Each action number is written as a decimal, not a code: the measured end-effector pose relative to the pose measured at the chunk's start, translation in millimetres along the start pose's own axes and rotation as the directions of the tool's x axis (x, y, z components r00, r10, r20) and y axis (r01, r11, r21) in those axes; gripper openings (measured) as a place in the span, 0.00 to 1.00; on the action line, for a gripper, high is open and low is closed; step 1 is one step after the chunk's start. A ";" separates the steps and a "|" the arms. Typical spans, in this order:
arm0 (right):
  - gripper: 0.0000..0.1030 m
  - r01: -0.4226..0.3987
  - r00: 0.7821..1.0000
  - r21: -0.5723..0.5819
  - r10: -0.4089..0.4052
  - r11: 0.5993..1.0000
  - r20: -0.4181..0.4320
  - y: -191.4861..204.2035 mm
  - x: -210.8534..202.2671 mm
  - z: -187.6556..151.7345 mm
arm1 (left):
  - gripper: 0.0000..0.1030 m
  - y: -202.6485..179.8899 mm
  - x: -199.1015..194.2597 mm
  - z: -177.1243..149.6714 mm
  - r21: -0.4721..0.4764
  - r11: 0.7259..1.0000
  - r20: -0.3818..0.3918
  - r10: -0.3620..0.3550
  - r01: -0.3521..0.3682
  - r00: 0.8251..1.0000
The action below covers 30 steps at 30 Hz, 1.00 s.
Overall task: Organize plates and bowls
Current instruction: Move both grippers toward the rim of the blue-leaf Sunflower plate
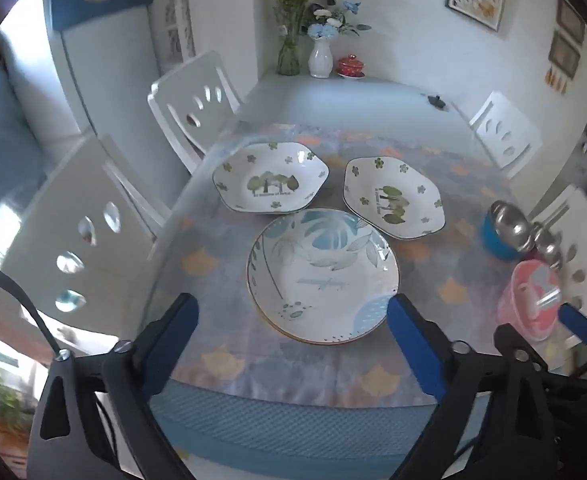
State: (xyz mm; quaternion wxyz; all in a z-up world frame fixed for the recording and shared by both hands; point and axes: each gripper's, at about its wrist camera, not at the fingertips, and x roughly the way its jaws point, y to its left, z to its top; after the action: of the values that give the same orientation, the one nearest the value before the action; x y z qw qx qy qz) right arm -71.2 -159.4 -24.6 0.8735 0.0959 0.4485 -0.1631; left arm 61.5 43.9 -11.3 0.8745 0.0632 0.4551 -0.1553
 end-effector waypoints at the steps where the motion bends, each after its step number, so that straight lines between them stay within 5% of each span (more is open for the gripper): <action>1: 0.96 0.011 1.000 -0.007 -0.011 1.000 0.001 5.6 2.9 2.3 | 0.84 5.7 3.8 1.4 -0.009 1.000 -0.009 -0.004 0.004 1.000; 19: 0.86 0.038 0.999 -0.027 -0.039 0.999 -0.037 59.8 36.3 29.0 | 0.84 62.7 27.8 23.2 -0.031 0.999 0.048 -0.032 0.034 0.998; 30: 0.77 0.027 0.994 0.058 -0.020 0.998 -0.109 55.8 95.4 33.1 | 0.84 79.3 92.8 14.5 0.003 0.996 -0.062 -0.089 0.089 0.994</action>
State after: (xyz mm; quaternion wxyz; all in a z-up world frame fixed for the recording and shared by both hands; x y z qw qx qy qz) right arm 26.3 -136.9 -82.0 0.8426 0.1250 0.4915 -0.1811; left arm 148.7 95.2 -81.0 0.8521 0.0499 0.4837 -0.1934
